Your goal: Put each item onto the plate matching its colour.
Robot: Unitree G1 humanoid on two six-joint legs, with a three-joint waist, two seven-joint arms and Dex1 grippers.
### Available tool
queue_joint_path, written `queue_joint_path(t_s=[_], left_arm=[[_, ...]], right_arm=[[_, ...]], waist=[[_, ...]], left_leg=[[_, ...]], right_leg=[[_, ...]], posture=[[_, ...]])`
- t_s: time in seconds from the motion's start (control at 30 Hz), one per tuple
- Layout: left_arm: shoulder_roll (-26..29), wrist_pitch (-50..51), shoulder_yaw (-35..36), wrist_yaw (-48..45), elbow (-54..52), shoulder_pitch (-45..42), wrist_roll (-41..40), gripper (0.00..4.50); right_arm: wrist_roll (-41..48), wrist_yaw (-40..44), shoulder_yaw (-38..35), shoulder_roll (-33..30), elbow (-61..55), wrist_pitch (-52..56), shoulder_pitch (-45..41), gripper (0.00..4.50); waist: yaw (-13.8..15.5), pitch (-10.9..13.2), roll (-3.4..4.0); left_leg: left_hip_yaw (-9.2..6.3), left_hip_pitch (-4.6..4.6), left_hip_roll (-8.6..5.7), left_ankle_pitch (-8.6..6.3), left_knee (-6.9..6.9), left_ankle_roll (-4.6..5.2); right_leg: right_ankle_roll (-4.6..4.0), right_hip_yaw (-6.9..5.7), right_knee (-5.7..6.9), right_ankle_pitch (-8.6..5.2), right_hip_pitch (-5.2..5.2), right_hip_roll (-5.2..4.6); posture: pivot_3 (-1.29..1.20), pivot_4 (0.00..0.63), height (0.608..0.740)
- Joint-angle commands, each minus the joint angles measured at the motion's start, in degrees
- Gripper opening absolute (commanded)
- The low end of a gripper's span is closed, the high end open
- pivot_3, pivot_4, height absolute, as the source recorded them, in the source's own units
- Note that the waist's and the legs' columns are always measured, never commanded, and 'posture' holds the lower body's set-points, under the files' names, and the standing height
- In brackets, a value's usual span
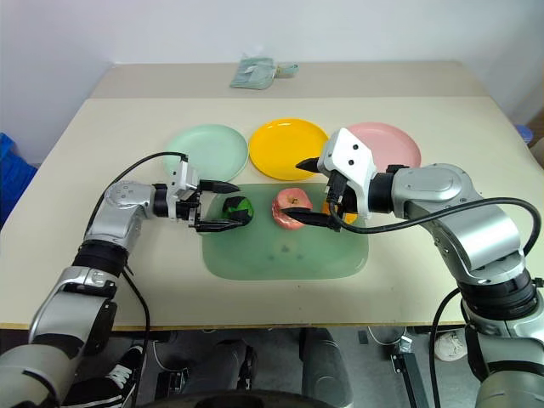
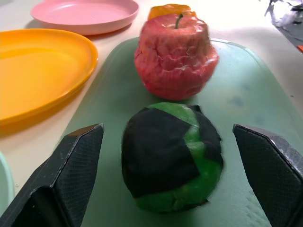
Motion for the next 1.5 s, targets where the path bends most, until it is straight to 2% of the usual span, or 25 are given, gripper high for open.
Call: queue_joint_path(t_s=[0.03,0.07,0.1,0.13,0.2,0.4,0.5,0.67,0.8,0.83,0.97,1.03,1.13,1.27,1.5], left_arm=[[-0.72,-3.0,0.02,0.08,2.19,-1.4,0.98,4.5],[-0.72,-2.4,-0.02,-0.52,3.22,-1.65,1.02,4.5],[-0.72,-2.49,0.04,-0.85,4.01,-1.79,1.14,3.96],[-0.76,-2.63,0.12,-1.04,4.52,-1.9,1.24,3.65],[-0.91,-6.45,0.98,1.6,5.58,-1.91,2.23,2.76],[-0.63,-5.52,5.25,4.71,8.78,-4.62,-0.93,2.76],[-1.73,-4.8,10.85,13.6,13.18,-9.13,-3.24,2.76],[-2.42,-5.89,16.64,35.42,22.16,-16.11,-1.42,2.76],[-3.24,-3.36,18.5,41.32,25.1,-17.48,-1.27,2.76],[-3.35,-2.63,18.66,41.85,25.15,-17.51,-1.35,3.01],[-3.56,-3.83,18.95,39.57,21.7,-16.5,-2.27,4.46],[-3.24,-3.96,19.29,36.94,19.31,-15.87,-3.17,4.46],[-2.36,-0.49,19.2,27.31,12.09,-13.43,-6.7,4.46],[1.25,14.51,16.03,8.94,-5.4,-5.72,-14.94,4.46],[7.07,30.32,13.39,0.94,-23.38,3.81,-21.27,4.46]], right_arm=[[-0.49,-0.13,-1.39,-0.15,-0.34,-1.5,-0.54,4.49],[-0.95,-0.28,-1.4,-0.27,-0.17,-1.79,-0.49,4.49],[-1.32,-0.39,-1.37,-0.37,-0.02,-2.06,-0.52,4.5],[-1.54,-0.42,-1.42,-0.45,0.09,-2.28,-0.49,4.5],[-1.12,-0.59,-1.78,-0.13,0.22,-2.11,-1.04,4.5],[-0.61,-1.68,-2.79,0.63,0.42,-2.26,-1.68,4.5],[-1.0,-2.71,-2.98,1.57,0.82,-3.11,-1.94,4.5],[-2.23,-4.36,-1.94,3.21,2.1,-4.04,-2.95,4.5],[-2.09,-4.04,-1.73,3.6,2.12,-4.01,-3.23,4.5],[-2.15,-3.94,-1.69,3.55,2.26,-4.1,-3.29,4.5],[-1.53,-3.11,-1.84,2.91,1.95,-3.46,-2.99,4.5],[-1.15,-2.5,-1.65,2.43,1.74,-2.62,-2.74,4.5],[-1.28,-1.23,-0.59,0.48,1.81,0.05,-1.74,4.5],[-2.52,0.11,1.75,-1.37,1.81,1.45,-0.22,4.5],[-1.47,-1.31,2.51,1.23,6.52,7.41,-2.02,4.5]], waist=[[-0.02,0.0,0.0],[-0.04,0.0,0.0],[-0.12,0.0,0.0],[-0.17,0.0,0.0],[-0.1,0.0,0.0],[-0.05,0.0,0.0],[0.09,0.02,-0.03],[0.03,0.02,-0.04],[-0.1,0.02,-0.04],[-0.07,0.02,-0.04],[-0.05,0.02,-0.04],[-0.02,0.02,-0.04],[-0.1,0.02,-0.04],[-0.57,0.02,-0.04],[-0.27,0.02,-0.04]], left_leg=[[0.0,0.0,0.01,0.0,0.0,0.0],[0.0,0.0,0.01,0.0,0.0,0.0],[0.0,0.01,0.01,0.0,0.0,0.0],[0.01,0.01,0.01,0.0,0.0,0.0],[0.0,0.02,0.02,-0.01,0.0,0.02],[-0.01,0.01,0.03,-0.01,0.0,0.01],[-0.02,0.0,0.03,-0.01,0.02,0.02],[-0.04,0.01,0.02,0.01,0.02,-0.01],[-0.02,0.0,-0.01,0.0,0.0,-0.01],[-0.02,-0.02,-0.01,0.0,0.0,-0.01],[-0.03,-0.04,-0.01,0.01,0.0,-0.02],[-0.03,-0.04,-0.01,0.01,0.01,-0.02],[-0.03,-0.05,-0.01,0.01,0.01,-0.02],[-0.01,-0.05,0.0,0.0,-0.04,-0.01],[-0.01,0.01,0.03,0.01,0.0,-0.03]], right_leg=[[0.0,0.0,0.01,0.0,0.0,0.0],[0.0,0.0,0.01,0.0,-0.01,0.01],[0.0,0.0,0.02,0.0,0.0,0.01],[0.0,0.0,0.03,0.0,0.0,0.02],[0.0,0.0,0.04,0.0,0.0,0.02],[0.0,0.0,0.04,0.0,-0.01,0.02],[0.0,-0.01,0.04,0.0,-0.01,0.02],[0.01,-0.03,0.04,0.0,0.0,0.01],[0.01,-0.01,0.01,0.0,-0.01,0.0],[0.01,-0.01,0.01,0.0,-0.03,0.0],[0.01,-0.02,0.03,0.0,-0.06,0.0],[0.01,-0.02,0.03,0.0,-0.06,0.0],[0.01,-0.01,0.03,0.0,-0.05,-0.01],[0.01,-0.01,0.0,0.0,-0.07,0.0],[0.01,0.04,0.08,0.0,-0.09,0.03]], posture=[[0.0,0.15,0.74],[0.0,0.15,0.74],[0.0,0.15,0.74],[0.0,0.15,0.74],[0.0,0.15,0.74],[0.0,0.15,0.74],[0.0,0.15,0.74],[0.0,0.15,0.74],[0.0,0.15,0.74],[0.0,0.15,0.74],[0.0,0.15,0.74],[0.0,0.15,0.74],[0.0,0.15,0.74],[0.0,0.15,0.74],[0.0,0.15,0.74]])
